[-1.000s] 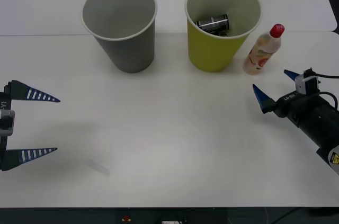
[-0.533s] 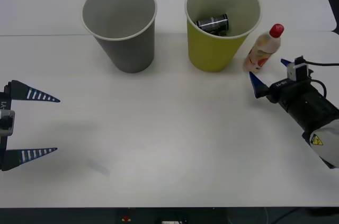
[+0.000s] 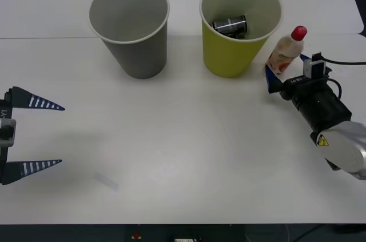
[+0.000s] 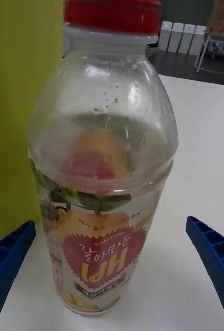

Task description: Put the can into the green bin and the plastic bottle into the gray bin

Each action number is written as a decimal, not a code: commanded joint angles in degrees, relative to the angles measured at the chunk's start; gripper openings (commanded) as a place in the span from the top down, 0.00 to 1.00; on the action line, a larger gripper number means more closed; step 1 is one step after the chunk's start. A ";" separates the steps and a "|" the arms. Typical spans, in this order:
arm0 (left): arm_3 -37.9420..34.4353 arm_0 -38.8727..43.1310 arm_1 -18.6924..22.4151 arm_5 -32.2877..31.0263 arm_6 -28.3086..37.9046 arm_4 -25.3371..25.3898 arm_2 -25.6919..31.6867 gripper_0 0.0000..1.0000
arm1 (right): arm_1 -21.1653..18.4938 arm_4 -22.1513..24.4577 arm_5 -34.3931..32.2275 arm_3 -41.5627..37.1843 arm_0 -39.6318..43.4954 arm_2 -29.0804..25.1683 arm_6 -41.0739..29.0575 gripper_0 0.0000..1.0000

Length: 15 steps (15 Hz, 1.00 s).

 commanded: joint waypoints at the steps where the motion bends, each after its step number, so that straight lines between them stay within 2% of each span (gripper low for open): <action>1: 0.00 0.00 0.00 0.00 0.00 0.00 0.00 0.00 | 2.10 -0.46 1.37 2.47 -1.73 -0.01 0.42 0.00; 7: 0.00 0.00 0.00 0.00 0.00 0.00 0.00 0.00 | 4.39 -1.69 2.16 5.37 -3.58 -0.10 1.73 0.00; 8: 0.00 0.00 0.00 0.00 0.00 0.00 0.00 0.00 | 4.39 -1.34 2.16 5.37 -3.58 -0.10 1.91 0.05; 9: 0.00 0.00 0.00 0.00 0.00 0.00 0.00 0.00 | 4.30 -1.16 2.25 5.37 -3.58 -0.01 1.91 0.41; 10: 0.00 0.00 0.00 0.00 0.00 0.00 0.00 0.00 | 4.39 -1.16 2.25 5.37 -3.58 -0.01 1.73 0.84; 11: 0.00 0.00 0.00 0.00 0.00 0.00 0.00 0.00 | 4.39 -1.25 2.25 5.37 -3.58 -0.01 1.73 1.00; 15: 0.00 0.00 0.00 0.00 0.00 0.00 0.00 0.00 | 4.47 -0.37 2.25 5.37 -3.40 -0.01 1.65 1.00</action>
